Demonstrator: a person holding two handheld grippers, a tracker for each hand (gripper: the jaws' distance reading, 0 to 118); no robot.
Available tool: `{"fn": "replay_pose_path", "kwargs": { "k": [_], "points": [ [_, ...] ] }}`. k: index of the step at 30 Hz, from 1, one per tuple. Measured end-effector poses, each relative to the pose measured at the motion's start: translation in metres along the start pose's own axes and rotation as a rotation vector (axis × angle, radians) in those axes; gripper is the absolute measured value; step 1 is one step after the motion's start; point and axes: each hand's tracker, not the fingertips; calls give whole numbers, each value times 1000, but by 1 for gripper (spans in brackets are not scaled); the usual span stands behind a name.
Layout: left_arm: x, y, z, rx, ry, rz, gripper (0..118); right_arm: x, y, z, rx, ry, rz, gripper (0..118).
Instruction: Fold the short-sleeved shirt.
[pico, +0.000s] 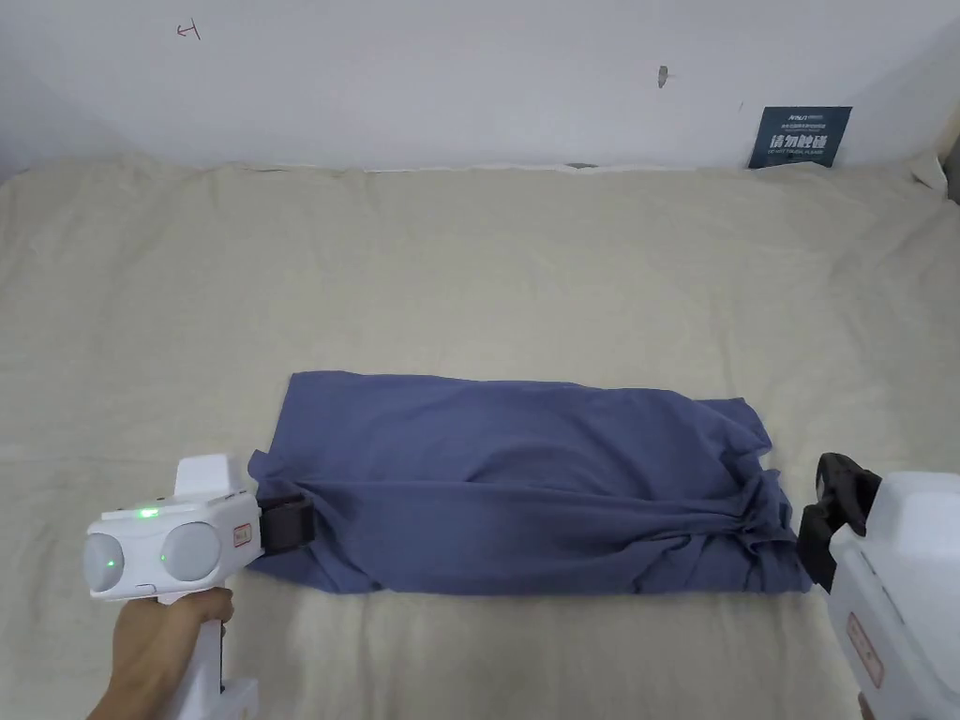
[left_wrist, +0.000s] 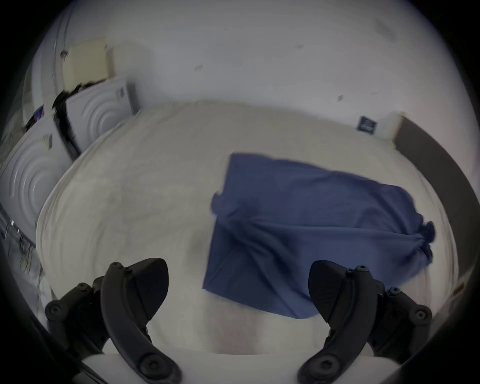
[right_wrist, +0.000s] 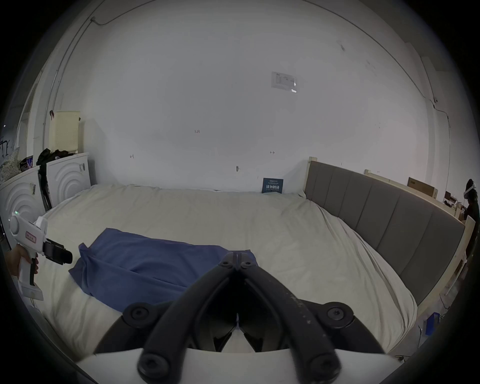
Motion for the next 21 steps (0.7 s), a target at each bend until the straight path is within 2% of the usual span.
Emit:
{"fn": "replay_pose_path", "kwargs": {
  "k": [3,4,5,6,10,11,12,13,14,19,20,21],
  "points": [
    [-4,-5,-24,-85,21,45,98,3,-5,-11,-27,-12,-3,2],
    [-6,-8,-32,-113,20,55,92,3,-8,-14,-39,-19,-3,2],
    [-6,-12,-39,-140,18,69,79,5,-10,-18,-53,-24,-6,2],
    [-6,-17,-44,-166,7,79,52,7,-13,-23,-71,-23,-10,2],
    [0,-27,-36,-96,-5,50,45,15,-25,-40,-147,-37,-32,2],
    [2,-27,-35,-91,-21,40,35,18,-29,-46,-171,-43,-43,2],
    [2,-27,-33,-75,-42,37,8,22,-35,-52,-207,-50,-65,3],
    [3,-26,-31,-74,-31,37,4,27,-39,-60,-244,-50,-87,7],
    [5,-24,-27,-69,-37,21,4,32,-45,-69,-282,-43,-120,14],
    [3,-17,1,23,-82,-3,3,48,-77,-122,-484,-87,-176,93],
    [3,-15,5,32,-90,2,3,48,-83,-130,-510,-84,-180,102],
    [2,-14,8,42,-99,-1,3,48,-89,-138,-527,-82,-185,104]
  ]
}}
